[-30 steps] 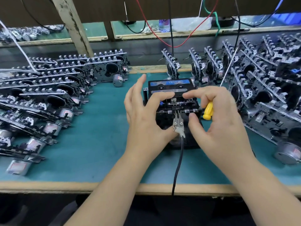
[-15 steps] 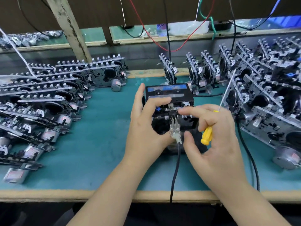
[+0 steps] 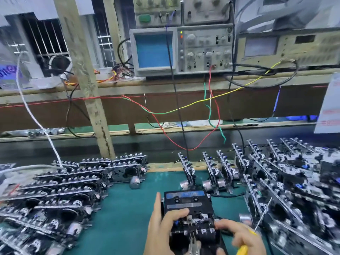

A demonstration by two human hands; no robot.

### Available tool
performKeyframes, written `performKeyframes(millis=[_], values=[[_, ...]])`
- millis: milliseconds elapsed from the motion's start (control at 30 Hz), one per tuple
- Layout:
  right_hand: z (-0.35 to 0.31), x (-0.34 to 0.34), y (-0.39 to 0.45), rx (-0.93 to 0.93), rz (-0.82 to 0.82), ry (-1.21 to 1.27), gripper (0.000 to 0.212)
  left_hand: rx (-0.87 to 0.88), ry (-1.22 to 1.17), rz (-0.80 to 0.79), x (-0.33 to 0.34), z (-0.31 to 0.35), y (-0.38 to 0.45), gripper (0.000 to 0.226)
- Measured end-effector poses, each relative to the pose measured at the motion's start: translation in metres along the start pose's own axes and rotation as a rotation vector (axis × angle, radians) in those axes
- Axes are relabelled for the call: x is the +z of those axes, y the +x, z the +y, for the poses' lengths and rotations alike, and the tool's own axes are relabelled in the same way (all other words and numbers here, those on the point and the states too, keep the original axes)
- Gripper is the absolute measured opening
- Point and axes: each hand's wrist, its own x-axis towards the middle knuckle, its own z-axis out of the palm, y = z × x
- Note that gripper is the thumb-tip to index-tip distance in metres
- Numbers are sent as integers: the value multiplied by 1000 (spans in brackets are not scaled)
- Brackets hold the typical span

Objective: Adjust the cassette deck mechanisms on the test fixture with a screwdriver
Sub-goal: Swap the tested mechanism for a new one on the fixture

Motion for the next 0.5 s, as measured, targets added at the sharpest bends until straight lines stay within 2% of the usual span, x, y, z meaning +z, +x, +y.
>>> performKeyframes(millis=[100, 167, 200, 267, 433, 500], values=[[7, 3, -1, 137, 66, 129, 30, 19, 164, 96, 12, -8, -1, 69], [8, 4, -4, 326, 24, 183, 41, 16, 186, 127, 13, -5, -3, 69], [4, 4, -4, 340, 5, 136, 41, 12, 174, 135, 14, -6, -4, 70], [3, 3, -11, 229, -18, -18, 47, -11, 159, 140, 11, -5, -3, 71], [11, 3, -21, 82, 51, -31, 73, -7, 110, 117, 10, 2, -5, 69], [11, 2, -21, 40, 32, -8, 64, -8, 102, 111, 9, 1, -6, 69]])
